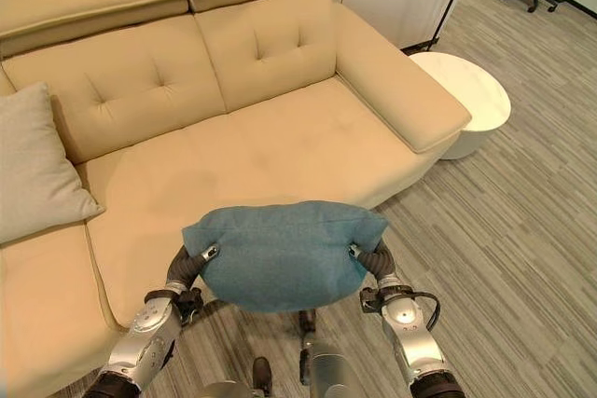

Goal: Pick up all the scattered cushions and arrange them neatly on the sofa.

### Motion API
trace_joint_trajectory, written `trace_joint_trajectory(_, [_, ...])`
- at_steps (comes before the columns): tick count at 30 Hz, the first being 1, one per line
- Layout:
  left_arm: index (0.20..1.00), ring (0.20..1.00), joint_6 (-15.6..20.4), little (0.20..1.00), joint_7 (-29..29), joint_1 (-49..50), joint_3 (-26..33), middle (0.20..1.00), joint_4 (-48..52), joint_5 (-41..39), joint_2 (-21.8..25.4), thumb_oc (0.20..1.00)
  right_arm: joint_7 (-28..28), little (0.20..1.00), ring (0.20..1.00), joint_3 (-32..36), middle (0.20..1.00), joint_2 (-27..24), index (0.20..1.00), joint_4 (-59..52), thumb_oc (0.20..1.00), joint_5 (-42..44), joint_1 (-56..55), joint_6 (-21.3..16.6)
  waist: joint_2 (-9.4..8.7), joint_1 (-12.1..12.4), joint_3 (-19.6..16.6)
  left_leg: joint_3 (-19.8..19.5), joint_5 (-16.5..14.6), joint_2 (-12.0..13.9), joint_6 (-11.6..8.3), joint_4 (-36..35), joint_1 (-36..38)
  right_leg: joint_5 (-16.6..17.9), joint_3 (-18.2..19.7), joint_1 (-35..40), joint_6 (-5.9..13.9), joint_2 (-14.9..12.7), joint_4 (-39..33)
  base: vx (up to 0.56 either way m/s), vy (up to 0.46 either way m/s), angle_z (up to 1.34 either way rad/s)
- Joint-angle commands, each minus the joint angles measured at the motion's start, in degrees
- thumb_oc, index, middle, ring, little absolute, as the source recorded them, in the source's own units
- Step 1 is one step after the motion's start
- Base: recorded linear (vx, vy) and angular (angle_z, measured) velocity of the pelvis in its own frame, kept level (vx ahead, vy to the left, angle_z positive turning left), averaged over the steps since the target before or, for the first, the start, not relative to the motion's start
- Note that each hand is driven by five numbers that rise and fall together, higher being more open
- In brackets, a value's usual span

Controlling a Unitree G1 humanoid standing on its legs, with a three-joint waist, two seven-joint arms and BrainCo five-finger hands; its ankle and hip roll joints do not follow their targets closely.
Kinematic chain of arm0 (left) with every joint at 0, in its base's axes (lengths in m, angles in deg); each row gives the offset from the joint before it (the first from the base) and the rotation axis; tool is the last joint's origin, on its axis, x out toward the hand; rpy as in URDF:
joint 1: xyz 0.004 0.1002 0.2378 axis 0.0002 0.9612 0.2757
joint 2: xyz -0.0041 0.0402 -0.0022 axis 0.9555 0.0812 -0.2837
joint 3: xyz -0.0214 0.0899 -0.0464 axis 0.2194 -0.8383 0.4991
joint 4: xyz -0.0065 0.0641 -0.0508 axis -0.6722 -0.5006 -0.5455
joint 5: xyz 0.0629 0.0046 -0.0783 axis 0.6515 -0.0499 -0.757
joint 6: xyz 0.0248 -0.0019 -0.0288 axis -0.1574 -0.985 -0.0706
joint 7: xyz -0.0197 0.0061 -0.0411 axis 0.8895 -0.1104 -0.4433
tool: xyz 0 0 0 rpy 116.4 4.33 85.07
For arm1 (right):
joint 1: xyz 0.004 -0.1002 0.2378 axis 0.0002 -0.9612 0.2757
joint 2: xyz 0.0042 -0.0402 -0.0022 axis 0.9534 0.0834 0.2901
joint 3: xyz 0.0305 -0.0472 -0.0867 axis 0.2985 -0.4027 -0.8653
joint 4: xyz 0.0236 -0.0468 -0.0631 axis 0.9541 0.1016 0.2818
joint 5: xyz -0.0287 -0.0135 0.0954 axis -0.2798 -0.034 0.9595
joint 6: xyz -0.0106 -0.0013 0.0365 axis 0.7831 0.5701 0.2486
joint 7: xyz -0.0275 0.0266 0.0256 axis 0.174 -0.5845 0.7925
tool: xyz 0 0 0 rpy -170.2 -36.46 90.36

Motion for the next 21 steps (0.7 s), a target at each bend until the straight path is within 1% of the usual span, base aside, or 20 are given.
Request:
trace_joint_trajectory(1, [0.200,0.200,5.48,0.200,-2.17,-0.86,-0.09,0.200,5.40,-0.40,0.50,0.200,-0.14,0.200,0.200,2.57,0.200,-1.12,0.200,-2.65,0.200,0.19,2.48,-5.16,-2.37,-0.04,-1.47,-3.57,-8.57,1.91,-2.91,4.87,0.64,-2.07,0.26,9.72,0.38,0.46,2.28,0.49,-0.275,0.58])
trace_joint_trajectory(2, [0.200,0.200,5.47,0.200,-2.16,-0.86,-0.07,0.200,5.42,-0.39,0.50,0.200,-0.14,0.200,0.200,2.56,0.200,-1.12,0.200,-2.64,0.200,0.19,2.50,-5.17,-2.48,-0.01,-1.52,-3.48,-8.53,1.83,-2.92,5.07,0.39,-1.92,0.33,9.58,0.33,0.39,2.20,0.66,-0.387,0.54])
trace_joint_trajectory(3, [0.200,0.200,5.38,0.200,-2.43,-0.49,-0.33,0.200,5.25,-0.58,0.16,0.200,-0.47,0.200,0.200,2.86,0.200,-1.73,0.200,-2.91,0.200,0.26,1.80,-5.22,-2.27,-0.51,-2.50,-3.67,-7.74,3.08,-4.55,7.28,0.84,-2.70,-0.54,10.88,-0.76,0.89,2.85,0.49,-0.456,0.65])
trace_joint_trajectory(4, [0.200,0.200,5.17,0.200,-2.80,-1.05,-1.11,0.200,4.81,-1.22,-0.06,0.200,-0.36,0.200,0.200,3.88,0.200,-2.45,0.200,-3.34,0.200,1.15,0.12,-5.42,-2.77,-1.39,-2.38,-1.37,-2.74,7.62,-6.83,25.54,-6.85,-4.61,-2.51,13.93,-4.44,2.03,2.45,0.55,-0.540,0.63])
trace_joint_trajectory(5, [0.200,0.200,4.96,0.200,-3.06,-1.41,-1.52,0.200,4.84,-1.18,-0.04,0.200,0.09,0.200,0.200,3.89,0.200,-3.21,0.200,-3.36,0.200,1.39,0.40,-5.76,-2.72,-1.07,-1.34,-1.86,-1.92,8.56,-6.39,32.88,-10.72,-5.22,-3.23,15.12,-5.59,3.01,2.10,0.37,-0.483,0.93])
trace_joint_trajectory(6, [0.200,0.200,4.79,0.200,-2.68,-1.74,-1.48,0.200,4.54,-1.43,-0.24,0.200,0.84,0.200,0.200,4.15,0.200,-3.50,0.200,-3.01,0.200,1.71,0.47,-5.57,-3.26,-1.10,-0.34,-0.21,-2.45,10.33,-5.75,38.17,-14.95,-6.28,-4.53,16.45,-6.55,3.28,1.65,0.13,-0.191,0.96])
trace_joint_trajectory(7, [0.200,0.200,4.79,0.200,-2.68,-1.74,-1.48,0.200,4.54,-1.44,-0.25,0.200,0.84,0.200,0.200,4.15,0.200,-3.50,0.200,-3.02,0.200,1.71,0.48,-5.57,-3.07,-1.19,-0.44,-0.39,-2.64,10.51,-5.77,38.59,-15.32,-6.29,-4.66,16.29,-6.57,3.47,1.69,0.23,-0.086,0.74])
trace_joint_trajectory(8, [0.200,0.200,4.34,0.200,-2.88,-2.32,-1.49,0.200,4.14,-1.89,-0.62,0.200,0.78,0.200,0.200,4.69,0.200,-3.67,0.200,-3.20,0.200,2.07,0.10,-5.24,-4.21,-1.73,-0.56,0.57,-7.19,8.51,-4.66,29.03,-14.60,-7.34,-5.94,17.48,-5.48,1.47,1.35,0.30,0.098,0.42])
trace_joint_trajectory(9, [0.200,0.200,4.30,0.200,-3.03,-2.10,-1.84,0.200,4.49,-1.32,-0.79,0.200,1.08,0.200,0.200,5.64,0.200,-3.89,0.200,-3.35,0.200,2.11,-0.58,-5.28,-4.85,-2.75,-1.32,0.87,-6.33,6.89,-4.72,17.64,-14.20,-7.60,-7.63,18.04,-4.82,-0.31,0.90,0.45,0.200,0.07])
trace_joint_trajectory(10, [0.200,0.200,4.45,0.200,-2.38,-2.28,-1.91,0.200,4.69,-0.82,-0.56,0.200,1.96,0.200,0.200,6.02,0.200,-3.75,0.200,-2.82,0.200,2.06,-0.78,-5.17,-4.66,-3.22,-1.80,1.24,-2.12,6.40,-6.05,9.22,-15.37,-8.05,-9.21,19.44,-4.85,-0.81,0.17,0.31,0.182,0.58])
trace_joint_trajectory(11, [0.200,0.200,4.45,0.200,-2.37,-2.25,-1.91,0.200,4.71,-0.81,-0.55,0.200,1.96,0.200,0.200,6.01,0.200,-3.75,0.200,-2.82,0.200,2.05,-0.79,-5.16,-4.84,-3.35,-1.80,1.20,-1.47,6.09,-6.02,8.05,-14.77,-8.03,-9.31,19.59,-4.81,-1.01,0.05,0.42,0.336,0.65])
trace_joint_trajectory(12, [0.200,0.200,4.07,0.200,-2.76,-2.11,-1.69,0.200,5.03,-0.78,-0.87,0.200,1.24,0.200,0.200,6.20,0.200,-3.33,0.200,-2.70,0.200,1.27,-1.29,-4.62,-4.06,-3.47,-2.36,0.29,-0.96,5.59,-5.84,3.73,-11.74,-8.60,-9.29,19.44,-3.91,-1.38,1.51,0.39,0.357,0.88])
trace_joint_trajectory(13, [0.200,0.200,4.13,0.200,-2.80,-1.95,-1.99,0.200,5.07,-0.86,-0.84,0.200,1.25,0.200,0.200,6.13,0.200,-3.04,0.200,-2.78,0.200,1.23,-1.30,-4.52,-4.19,-3.46,-2.23,-0.11,-1.17,5.13,-5.73,6.18,-12.37,-8.84,-9.05,19.24,-3.72,-1.92,3.36,0.59,0.576,0.25])
trace_joint_trajectory(14, [0.200,0.200,4.08,0.200,-2.85,-1.86,-1.87,0.200,5.37,-0.27,-0.11,0.200,0.87,0.200,0.200,5.55,0.200,-2.48,0.200,-2.61,0.200,0.76,-0.86,-4.29,-4.31,-3.27,-2.55,-0.24,-2.46,4.44,-4.80,5.78,-11.18,-8.40,-8.07,19.04,-2.81,-2.66,4.48,0.44,0.446,-0.37])
trace_joint_trajectory(16, [0.200,0.200,3.86,0.200,-3.26,-1.65,-1.74,0.200,5.73,-0.15,0.90,0.200,0.45,0.200,0.200,5.26,0.200,-1.79,0.200,-2.61,0.200,0.93,-0.57,-4.16,-4.87,-2.81,-2.87,0.23,-3.45,4.00,-3.93,5.85,-10.34,-7.96,-6.92,18.38,-1.93,-3.20,6.51,0.34,0.324,-1.11])
trace_joint_trajectory(18, [0.200,0.200,3.79,0.200,-3.26,-1.73,-1.42,0.200,5.87,-0.14,1.71,0.200,0.13,0.200,0.200,4.70,0.200,-1.26,0.200,-2.16,0.200,1.15,0.05,-4.13,-5.13,-2.30,-2.97,0.77,-4.75,3.65,-2.91,6.00,-9.62,-7.36,-6.64,17.54,-1.07,-3.78,9.32,0.24,0.238,-0.35])
trace_joint_trajectory(19, [0.200,0.200,3.65,0.200,-3.31,-1.69,-1.26,0.200,6.07,-0.04,2.22,0.200,-0.14,0.200,0.200,4.51,0.200,-1.12,0.200,-2.24,0.200,1.12,0.30,-4.01,-5.18,-2.14,-2.93,0.71,-5.49,3.44,-2.27,6.37,-9.27,-6.99,-6.25,16.53,-0.79,-4.11,12.17,0.25,0.270,-0.18])
trace_joint_trajectory(20, [0.200,0.200,3.58,0.200,-3.17,-1.83,-1.30,0.200,6.31,0.07,2.75,0.200,-0.33,0.200,0.200,4.32,0.200,-0.83,0.200,-2.33,0.200,1.20,0.58,-4.12,-5.29,-2.29,-2.52,0.28,-6.47,3.03,-1.31,7.17,-8.94,-6.12,-4.71,14.44,-0.42,-4.24,17.36,0.22,0.241,-0.33])
trace_joint_trajectory(21, [0.200,0.200,3.56,0.200,-3.21,-1.84,-1.21,0.200,6.24,0.31,2.88,0.200,-0.45,0.200,0.200,4.37,0.200,-0.55,0.200,-2.40,0.200,1.18,0.52,-4.18,-5.19,-2.43,-2.43,-0.09,-7.00,2.81,-0.97,7.44,-8.72,-5.24,-3.72,13.43,-0.25,-4.12,19.42,0.18,0.207,-0.33])
